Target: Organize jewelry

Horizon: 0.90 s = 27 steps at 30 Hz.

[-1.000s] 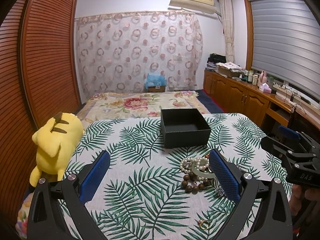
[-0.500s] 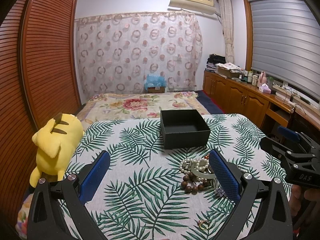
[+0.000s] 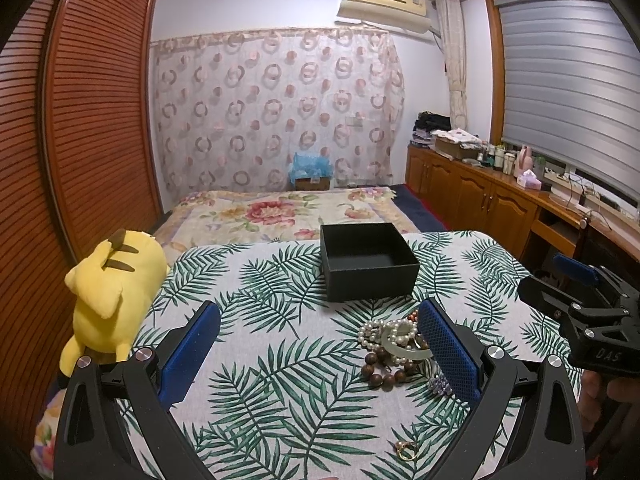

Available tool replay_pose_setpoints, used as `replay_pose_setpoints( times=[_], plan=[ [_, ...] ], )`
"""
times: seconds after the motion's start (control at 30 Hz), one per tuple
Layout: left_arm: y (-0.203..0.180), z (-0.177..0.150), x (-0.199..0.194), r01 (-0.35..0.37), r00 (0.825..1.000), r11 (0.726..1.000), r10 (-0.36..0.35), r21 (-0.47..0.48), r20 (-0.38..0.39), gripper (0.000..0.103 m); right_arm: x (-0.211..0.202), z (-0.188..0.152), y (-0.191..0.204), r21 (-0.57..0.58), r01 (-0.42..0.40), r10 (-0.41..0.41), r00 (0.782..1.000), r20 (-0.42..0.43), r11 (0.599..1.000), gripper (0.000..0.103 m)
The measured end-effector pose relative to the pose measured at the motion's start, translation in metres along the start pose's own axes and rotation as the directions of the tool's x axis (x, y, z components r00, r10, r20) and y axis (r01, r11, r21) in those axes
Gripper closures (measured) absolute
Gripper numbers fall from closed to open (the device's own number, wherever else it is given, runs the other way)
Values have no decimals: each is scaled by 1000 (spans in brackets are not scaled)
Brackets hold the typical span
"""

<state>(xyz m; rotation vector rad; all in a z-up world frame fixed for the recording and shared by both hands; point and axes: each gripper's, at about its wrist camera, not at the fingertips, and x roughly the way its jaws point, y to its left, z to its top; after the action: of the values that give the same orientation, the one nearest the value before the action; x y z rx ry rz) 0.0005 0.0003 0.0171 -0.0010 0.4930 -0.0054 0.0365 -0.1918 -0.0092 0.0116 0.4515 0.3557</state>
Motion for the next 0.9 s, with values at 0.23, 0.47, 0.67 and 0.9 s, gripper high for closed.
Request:
replay_pose_setpoints(
  times=[0.23,0.47,0.67,0.9],
  plan=[
    [-2,4,-6,0,1000,1000,0,0,0,8,-1,-2,-2,0,-1,1,1000,1,1000,3],
    [-3,-3,-5,2,1000,1000,-2,1,2,8,0,-4,-4,2,-3,3,1000,-1,1000,3],
    [-4,-4,8,13,999,1000,-12,2,-40,8,0,-2,-1,-3,-15,15,1000,-11,1000,3],
    [-2,-22,28,34,994,999,-32,21,-100,8,8,-14,-8,2,-45,45,997,-61,999,2]
  ],
)
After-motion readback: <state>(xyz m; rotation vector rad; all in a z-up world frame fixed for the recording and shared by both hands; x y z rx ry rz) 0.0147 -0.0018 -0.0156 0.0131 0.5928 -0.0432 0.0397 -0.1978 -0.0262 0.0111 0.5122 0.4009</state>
